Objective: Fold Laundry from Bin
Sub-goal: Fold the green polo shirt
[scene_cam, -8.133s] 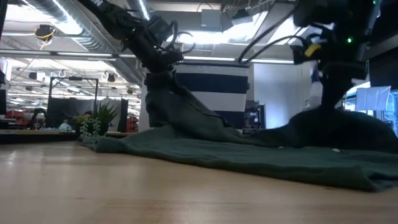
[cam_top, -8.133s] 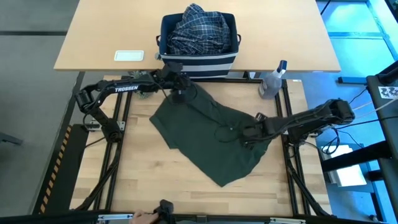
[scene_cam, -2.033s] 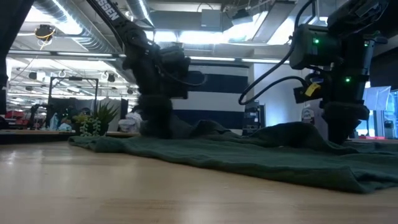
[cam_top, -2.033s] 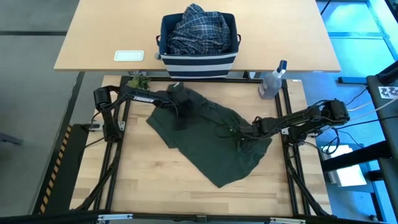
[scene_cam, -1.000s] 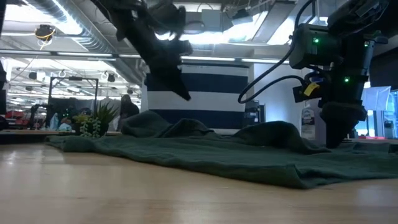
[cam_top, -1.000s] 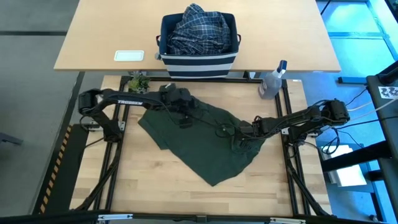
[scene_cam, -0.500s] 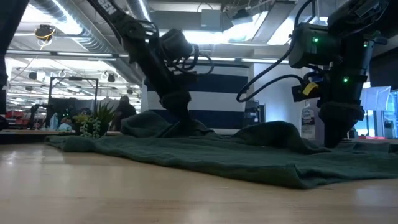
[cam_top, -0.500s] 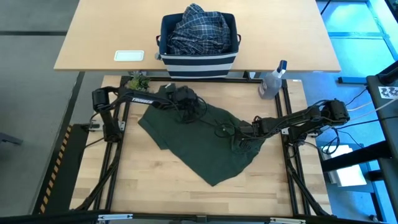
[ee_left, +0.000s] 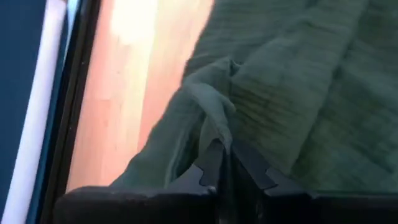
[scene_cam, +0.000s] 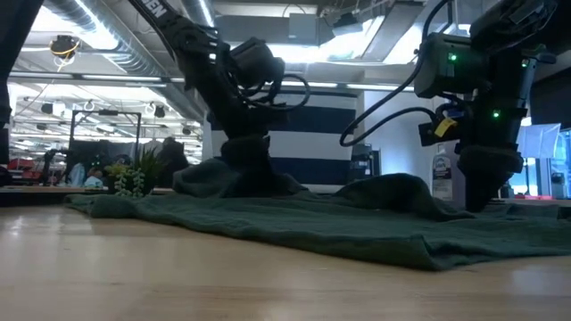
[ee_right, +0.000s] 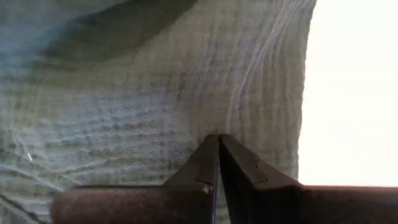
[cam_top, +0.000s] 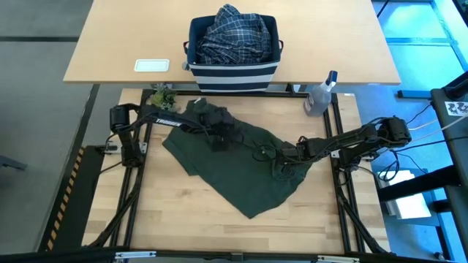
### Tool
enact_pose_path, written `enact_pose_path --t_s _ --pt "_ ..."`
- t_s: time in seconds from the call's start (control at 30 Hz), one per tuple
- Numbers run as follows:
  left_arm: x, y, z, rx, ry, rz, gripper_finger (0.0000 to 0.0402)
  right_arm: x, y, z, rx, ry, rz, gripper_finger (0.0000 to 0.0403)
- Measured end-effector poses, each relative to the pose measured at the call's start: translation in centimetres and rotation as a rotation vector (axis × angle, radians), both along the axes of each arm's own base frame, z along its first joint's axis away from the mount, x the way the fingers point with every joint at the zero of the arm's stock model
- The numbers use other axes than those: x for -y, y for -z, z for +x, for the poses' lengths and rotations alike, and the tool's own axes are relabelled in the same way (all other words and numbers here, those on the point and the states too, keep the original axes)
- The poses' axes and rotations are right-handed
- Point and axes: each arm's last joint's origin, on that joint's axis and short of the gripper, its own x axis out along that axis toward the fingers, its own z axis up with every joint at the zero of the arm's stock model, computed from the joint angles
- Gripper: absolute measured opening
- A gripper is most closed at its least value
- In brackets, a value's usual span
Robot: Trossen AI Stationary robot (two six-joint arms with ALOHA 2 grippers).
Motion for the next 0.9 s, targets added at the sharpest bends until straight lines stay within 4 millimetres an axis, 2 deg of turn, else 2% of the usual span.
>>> enact_pose_path --t_s 0.17,0.3,0.47,0.67,0.77,0.9 --pt "1.3 -0.1 -0.5 -0.103 0.091 0.023 0.0004 0.0 0.0 0.0 -0.003 0.000 0.000 0.0017" --pt "2.6 -1.5 -1.4 -0.159 0.148 0.014 0.0003 0.0 0.0 -0.1 -0.008 0.000 -0.001 0.0017" --pt "4.7 -2.9 -2.5 -0.206 0.297 -0.045 0.0002 0.0 0.0 -0.2 -0.019 0.000 -0.002 0.0017" --pt "6.8 -2.6 -3.0 -0.259 0.508 -0.178 0.0001 0.0 0.0 -0.2 -0.020 0.001 -0.007 0.0017" --pt "7.1 -2.6 -3.1 -0.267 0.504 -0.195 0.0005 0.0 0.0 -0.2 -0.020 0.001 -0.009 0.0017" --pt "6.8 -2.7 -3.3 -0.304 0.431 -0.188 0.0034 0.0 0.0 -0.2 -0.025 0.001 -0.010 0.0017"
